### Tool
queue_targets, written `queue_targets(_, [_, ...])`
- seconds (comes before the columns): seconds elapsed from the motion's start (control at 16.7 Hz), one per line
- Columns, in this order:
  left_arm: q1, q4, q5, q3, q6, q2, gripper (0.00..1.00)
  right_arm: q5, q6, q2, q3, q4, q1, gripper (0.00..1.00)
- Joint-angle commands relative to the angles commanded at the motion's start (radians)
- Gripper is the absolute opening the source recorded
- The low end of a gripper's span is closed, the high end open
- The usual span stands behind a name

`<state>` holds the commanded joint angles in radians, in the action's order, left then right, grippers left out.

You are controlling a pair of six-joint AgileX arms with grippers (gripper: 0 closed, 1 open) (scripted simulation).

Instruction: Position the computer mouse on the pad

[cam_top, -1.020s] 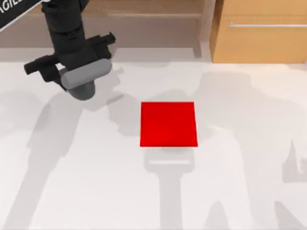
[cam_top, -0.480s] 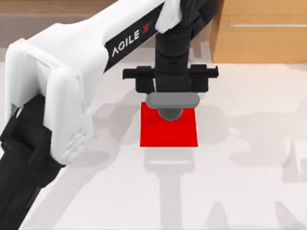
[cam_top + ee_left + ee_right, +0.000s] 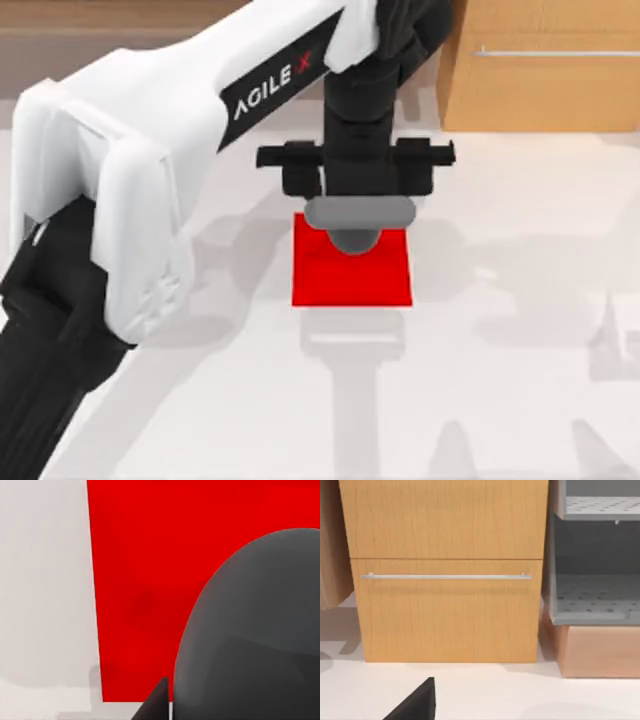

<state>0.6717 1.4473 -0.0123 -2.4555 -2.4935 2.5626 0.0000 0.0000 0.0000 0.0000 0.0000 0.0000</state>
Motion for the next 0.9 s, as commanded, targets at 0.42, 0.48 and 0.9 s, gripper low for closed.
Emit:
queue_targets(0.42, [0.001,-0.090,0.000,0.101,0.001,-0.011,0.00,0.000,0.000,0.000,0.000,0.000,0.000,1.00])
queue_targets(0.48, [0.001,-0.105,0.000,0.115,0.001,-0.016,0.00,0.000,0.000,0.000,0.000,0.000,0.000,1.00])
queue_targets(0.9, [0.001,-0.168,-0.001,0.181,-0.002,-0.011,0.00,0.000,0.000,0.000,0.000,0.000,0.000,1.00])
